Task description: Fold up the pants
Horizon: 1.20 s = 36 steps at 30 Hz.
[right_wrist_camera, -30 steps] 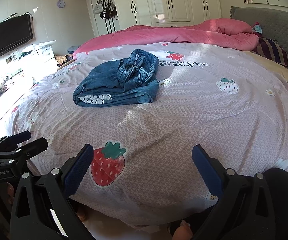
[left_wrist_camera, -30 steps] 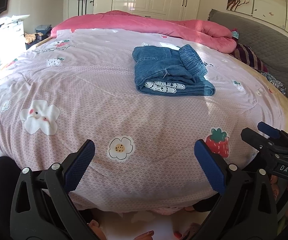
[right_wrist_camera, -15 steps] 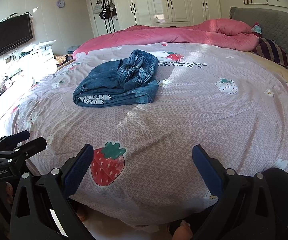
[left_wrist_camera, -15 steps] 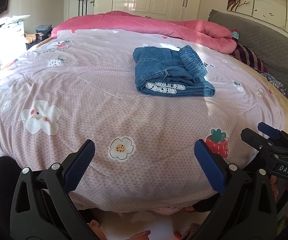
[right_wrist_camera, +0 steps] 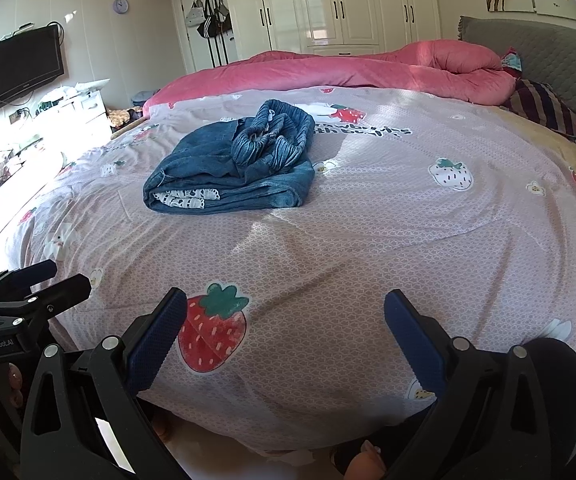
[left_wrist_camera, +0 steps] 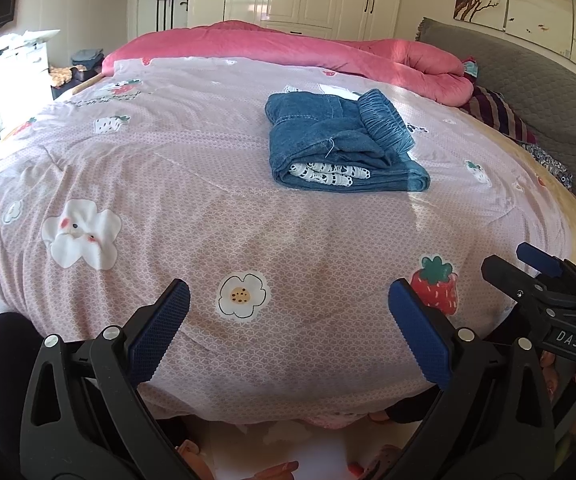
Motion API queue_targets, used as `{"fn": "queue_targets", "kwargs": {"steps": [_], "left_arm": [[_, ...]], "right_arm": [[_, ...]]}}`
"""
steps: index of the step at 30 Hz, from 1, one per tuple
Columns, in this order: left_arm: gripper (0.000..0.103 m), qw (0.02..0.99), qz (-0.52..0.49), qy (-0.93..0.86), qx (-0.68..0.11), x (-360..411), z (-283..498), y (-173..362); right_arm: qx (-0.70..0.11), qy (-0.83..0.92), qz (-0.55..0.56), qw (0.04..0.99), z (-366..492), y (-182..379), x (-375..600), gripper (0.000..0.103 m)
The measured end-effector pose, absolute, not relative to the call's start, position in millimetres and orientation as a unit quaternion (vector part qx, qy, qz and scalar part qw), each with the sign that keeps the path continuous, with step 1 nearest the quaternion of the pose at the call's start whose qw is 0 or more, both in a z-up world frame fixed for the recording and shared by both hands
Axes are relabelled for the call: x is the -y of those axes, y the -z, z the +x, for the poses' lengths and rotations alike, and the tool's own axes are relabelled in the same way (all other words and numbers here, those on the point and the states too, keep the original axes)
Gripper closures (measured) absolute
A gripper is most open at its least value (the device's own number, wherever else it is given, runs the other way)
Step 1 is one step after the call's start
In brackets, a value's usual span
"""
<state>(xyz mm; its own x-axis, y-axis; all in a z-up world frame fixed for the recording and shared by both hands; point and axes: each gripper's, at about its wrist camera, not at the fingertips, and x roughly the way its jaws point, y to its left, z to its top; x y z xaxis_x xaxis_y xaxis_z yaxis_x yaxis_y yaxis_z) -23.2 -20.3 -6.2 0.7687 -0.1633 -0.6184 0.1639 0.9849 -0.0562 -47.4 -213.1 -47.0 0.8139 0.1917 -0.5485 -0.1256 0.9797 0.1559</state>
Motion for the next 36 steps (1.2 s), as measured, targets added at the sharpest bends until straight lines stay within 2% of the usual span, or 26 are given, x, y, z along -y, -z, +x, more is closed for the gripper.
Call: {"fn": "queue_targets", "kwargs": {"steps": [23,28,31,36], "left_arm": [[0.010,0.939,0.010,0.048,-0.342,21,-16,11],[0.010,0.950,-0.025,0.054,-0.305,1,-15,-7],[0.009,0.949,-0.012,0.031,-0.314,-17,16,-17],[0.009,0.940,0.012,-0.076,-0.334,-84,114,-30]], "right_arm": [[-0.305,-0.058,0.056,0.949,-43,52,220,0.005],[-0.313,-0.035,0.055,0.947,-33,54,232,0.005],[-0.318,-0.008,0.091,0.944,-11,46,266,0.005],[-0.316,0.086,0.136,0.935,56,28,368,0.005]]}}
